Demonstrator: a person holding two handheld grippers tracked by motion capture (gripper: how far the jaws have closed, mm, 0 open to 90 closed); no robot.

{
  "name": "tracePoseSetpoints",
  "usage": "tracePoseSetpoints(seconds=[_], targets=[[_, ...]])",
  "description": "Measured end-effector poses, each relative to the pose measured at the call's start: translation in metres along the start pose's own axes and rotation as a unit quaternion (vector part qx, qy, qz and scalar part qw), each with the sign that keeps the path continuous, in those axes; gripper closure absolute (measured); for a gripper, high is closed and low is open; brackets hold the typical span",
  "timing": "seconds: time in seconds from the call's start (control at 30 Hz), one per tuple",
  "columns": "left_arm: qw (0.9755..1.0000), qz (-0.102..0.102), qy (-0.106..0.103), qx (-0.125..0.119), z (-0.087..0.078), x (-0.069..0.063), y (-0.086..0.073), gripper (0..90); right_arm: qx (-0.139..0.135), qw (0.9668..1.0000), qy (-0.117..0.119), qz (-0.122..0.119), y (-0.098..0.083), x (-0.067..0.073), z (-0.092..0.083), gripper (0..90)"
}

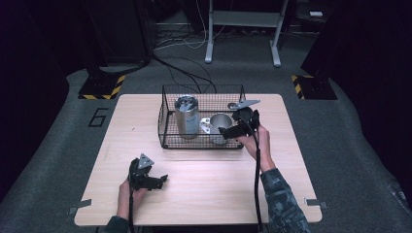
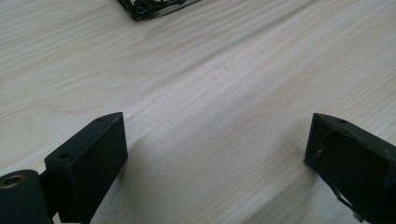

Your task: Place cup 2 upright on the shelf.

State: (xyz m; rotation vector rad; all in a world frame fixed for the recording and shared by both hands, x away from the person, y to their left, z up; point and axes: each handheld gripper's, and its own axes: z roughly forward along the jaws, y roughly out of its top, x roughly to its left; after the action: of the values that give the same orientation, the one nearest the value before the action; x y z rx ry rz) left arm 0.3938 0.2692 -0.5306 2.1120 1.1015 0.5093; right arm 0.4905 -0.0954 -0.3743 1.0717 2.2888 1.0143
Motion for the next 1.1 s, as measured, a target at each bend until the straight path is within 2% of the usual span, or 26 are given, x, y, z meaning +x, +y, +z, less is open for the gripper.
tracePoseSetpoints(seconds=[0.23,0.4,0.6,0.7,0.87,0.9,1.1], targets=[[1.0,0.0,-0.002,0.002,0.0,0.0,0.0,5.5,0.002,0.9999,-0.011,-0.003,-0.022,-0.003,-0.014,0.0],[1.0,0.0,-0.002,0.002,0.0,0.0,0.0,5.4,0.005,0.9998,-0.018,0.007,-0.037,-0.005,-0.022,0.0],[1.0,0.002,-0.003,0.003,0.0,0.001,0.0,5.4,0.022,0.9992,-0.031,0.011,-0.074,-0.016,-0.03,0.0],[1.0,0.003,-0.003,0.003,0.0,0.001,0.0,5.4,0.029,0.9985,-0.039,0.025,-0.091,-0.019,-0.033,0.0],[1.0,0.003,-0.003,0.003,0.0,0.001,0.0,5.4,0.039,0.9978,-0.031,0.045,-0.122,-0.029,-0.033,0.0],[1.0,0.003,-0.003,0.003,0.0,0.001,0.0,5.4,0.039,0.9978,-0.031,0.045,-0.122,-0.029,-0.033,0.0],[1.0,0.003,-0.001,0.003,0.0,0.001,0.001,5.4,0.054,0.9956,-0.034,0.069,-0.163,-0.038,-0.027,0.0]])
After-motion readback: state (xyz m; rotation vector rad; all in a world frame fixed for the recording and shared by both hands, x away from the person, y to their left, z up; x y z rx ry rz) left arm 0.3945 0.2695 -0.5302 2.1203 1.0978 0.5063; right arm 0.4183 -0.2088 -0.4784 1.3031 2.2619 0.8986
